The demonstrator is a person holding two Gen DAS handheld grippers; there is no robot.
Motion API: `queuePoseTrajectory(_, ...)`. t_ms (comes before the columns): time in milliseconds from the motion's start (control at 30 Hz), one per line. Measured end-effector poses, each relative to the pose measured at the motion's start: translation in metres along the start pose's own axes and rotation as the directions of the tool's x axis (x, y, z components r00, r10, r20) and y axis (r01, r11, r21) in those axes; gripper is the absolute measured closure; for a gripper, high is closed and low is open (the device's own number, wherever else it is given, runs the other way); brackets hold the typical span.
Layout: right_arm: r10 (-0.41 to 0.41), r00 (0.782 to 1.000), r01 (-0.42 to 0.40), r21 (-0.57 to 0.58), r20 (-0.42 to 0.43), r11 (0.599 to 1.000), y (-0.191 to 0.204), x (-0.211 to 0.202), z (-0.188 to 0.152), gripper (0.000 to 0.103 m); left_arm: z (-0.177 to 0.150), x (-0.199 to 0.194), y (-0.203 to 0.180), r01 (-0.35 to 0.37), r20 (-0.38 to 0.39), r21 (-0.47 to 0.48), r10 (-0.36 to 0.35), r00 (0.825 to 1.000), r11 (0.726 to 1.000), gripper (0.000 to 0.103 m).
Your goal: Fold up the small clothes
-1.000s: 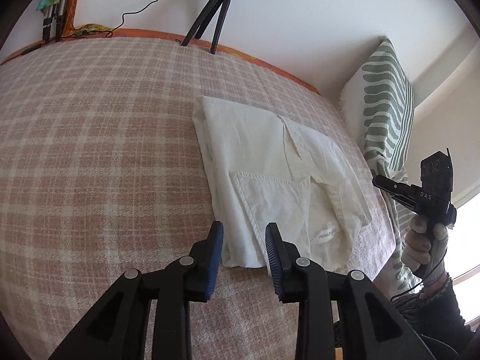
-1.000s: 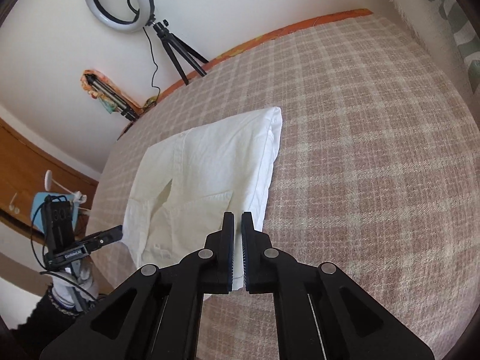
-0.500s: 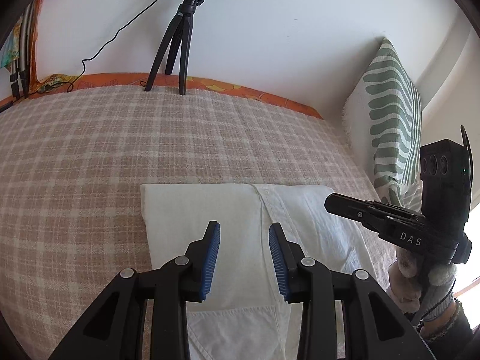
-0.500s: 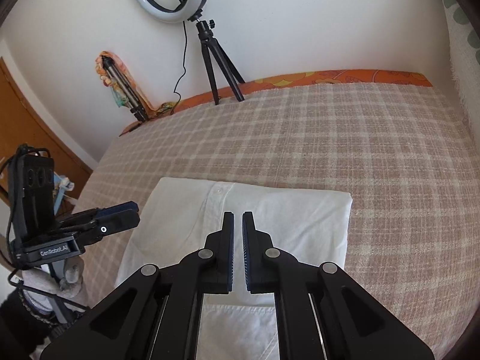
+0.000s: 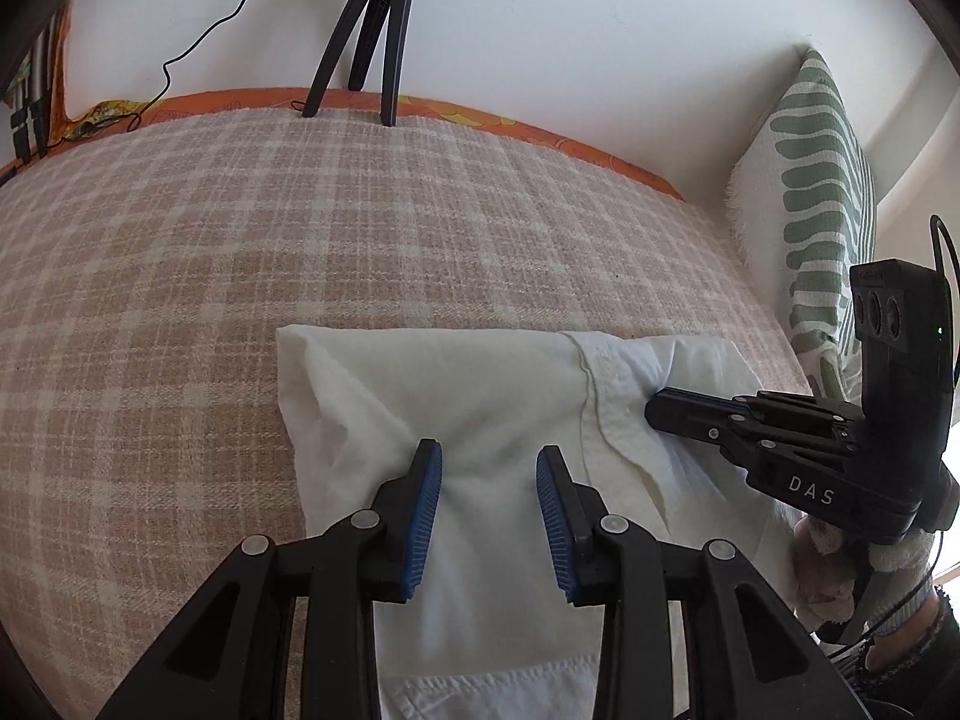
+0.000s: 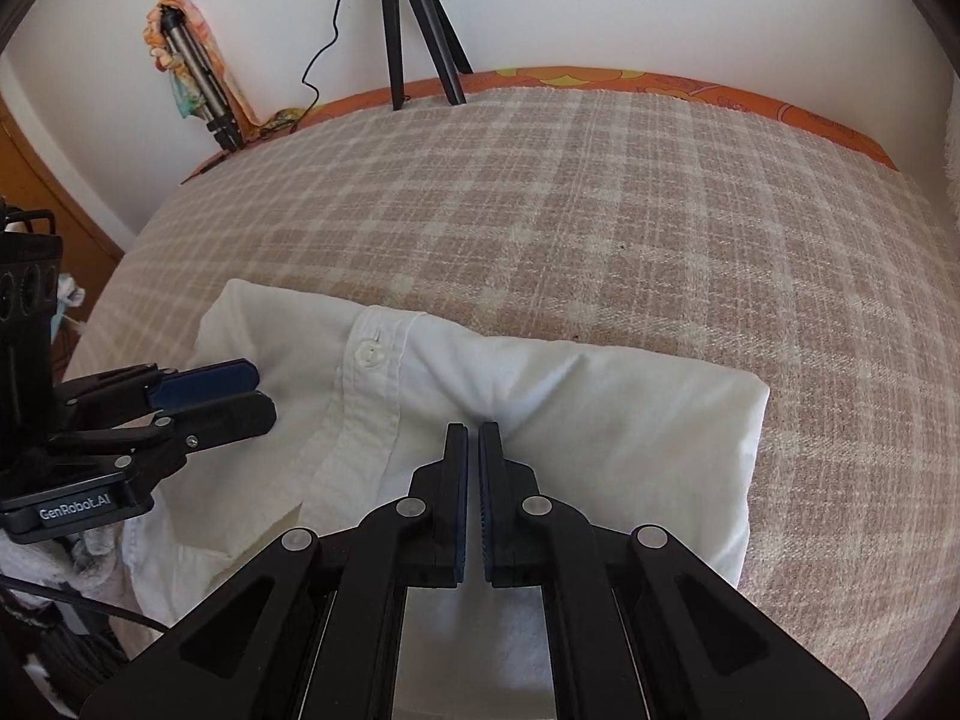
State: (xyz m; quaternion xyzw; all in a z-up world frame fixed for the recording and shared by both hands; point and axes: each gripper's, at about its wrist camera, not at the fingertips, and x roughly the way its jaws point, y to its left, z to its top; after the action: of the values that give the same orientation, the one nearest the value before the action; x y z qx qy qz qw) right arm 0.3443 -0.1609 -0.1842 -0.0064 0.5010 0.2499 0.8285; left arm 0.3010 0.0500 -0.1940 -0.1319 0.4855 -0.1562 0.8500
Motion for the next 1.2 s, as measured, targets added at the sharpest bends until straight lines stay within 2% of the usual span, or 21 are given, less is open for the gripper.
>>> queuePoseTrajectory(133,0.028,0.997,-0.032,0.065,0.067,0.997,-0.016,-0.023,0.004,0.100,0.003,-0.017,0.004,0.010,0.053,-0.038,-0.008,0.999,0.999,0.070)
queuePoseTrajectory(233,0.004,0.996,-0.014,0.117,0.091,0.993,-0.037,-0.033,0.004,0.098,0.005,-0.023,0.006,-0.030,0.076,-0.034,0.033,0.997,0.999,0.068)
queuePoseTrajectory(400,-0.075,0.996,0.064,0.215,0.043,0.975,-0.070,-0.025,-0.006,0.098,0.000,-0.016,0.019,-0.089,0.037,-0.054,0.091,0.995,0.995,0.069)
queuePoseTrajectory(500,-0.200,0.979,0.191,0.201,0.026,0.961,-0.076,-0.028,-0.009,0.096,-0.003,-0.024,0.023,-0.102,0.050,-0.056,0.105,0.993,0.993,0.069)
queuePoseTrajectory(533,-0.208,0.978,0.196,0.223,0.029,0.955,-0.079,-0.034,-0.010,0.094,-0.003,-0.030,0.026,-0.105,0.062,-0.064,0.109,0.992,0.992,0.068)
queuePoseTrajectory(567,-0.194,0.980,0.179,0.251,0.038,0.951,-0.084,-0.040,-0.011,0.094,-0.004,-0.036,0.029,-0.106,0.073,-0.076,0.111,0.991,0.992,0.068)
queuePoseTrajectory(633,-0.164,0.984,0.136,0.295,0.073,0.946,-0.091,-0.055,-0.015,0.092,-0.007,-0.047,0.038,-0.084,0.086,-0.115,0.094,0.992,0.990,0.060)
queuePoseTrajectory(700,-0.145,0.984,0.107,0.311,0.104,0.944,-0.095,-0.069,-0.022,0.082,-0.012,-0.059,0.049,-0.031,0.109,-0.169,0.050,0.993,0.985,0.055)
queuePoseTrajectory(767,-0.122,0.984,0.078,0.307,0.128,0.949,-0.095,-0.079,-0.029,0.066,-0.020,-0.067,0.061,0.033,0.115,-0.228,-0.007,0.993,0.973,0.051)
queuePoseTrajectory(833,-0.095,0.985,0.048,0.303,0.141,0.952,-0.095,-0.085,-0.038,0.060,-0.028,-0.067,0.070,0.101,0.096,-0.280,-0.076,0.992,0.955,0.046)
queuePoseTrajectory(900,-0.044,0.990,0.000,0.316,0.132,0.949,-0.094,-0.083,-0.044,0.059,-0.034,-0.065,0.077,0.145,0.072,-0.322,-0.128,0.989,0.936,0.045)
queuePoseTrajectory(967,0.023,0.993,-0.062,0.334,0.119,0.941,-0.097,-0.078,-0.050,0.059,-0.041,-0.062,0.080,0.158,0.059,-0.353,-0.147,0.987,0.922,0.045)
queuePoseTrajectory(1033,0.056,0.993,-0.091,0.352,0.109,0.932,-0.100,-0.073,-0.057,0.059,-0.044,-0.057,0.083,0.174,0.047,-0.382,-0.169,0.984,0.907,0.045)
queuePoseTrajectory(1133,0.139,0.984,-0.172,0.413,0.109,0.894,-0.110,-0.068,-0.069,0.059,-0.048,-0.051,0.084,0.209,0.047,-0.419,-0.209,0.977,0.884,0.046)
queuePoseTrajectory(1200,0.171,0.978,-0.207,0.452,0.120,0.868,-0.115,-0.064,-0.075,0.059,-0.050,-0.046,0.083,0.213,0.038,-0.428,-0.218,0.975,0.878,0.049)
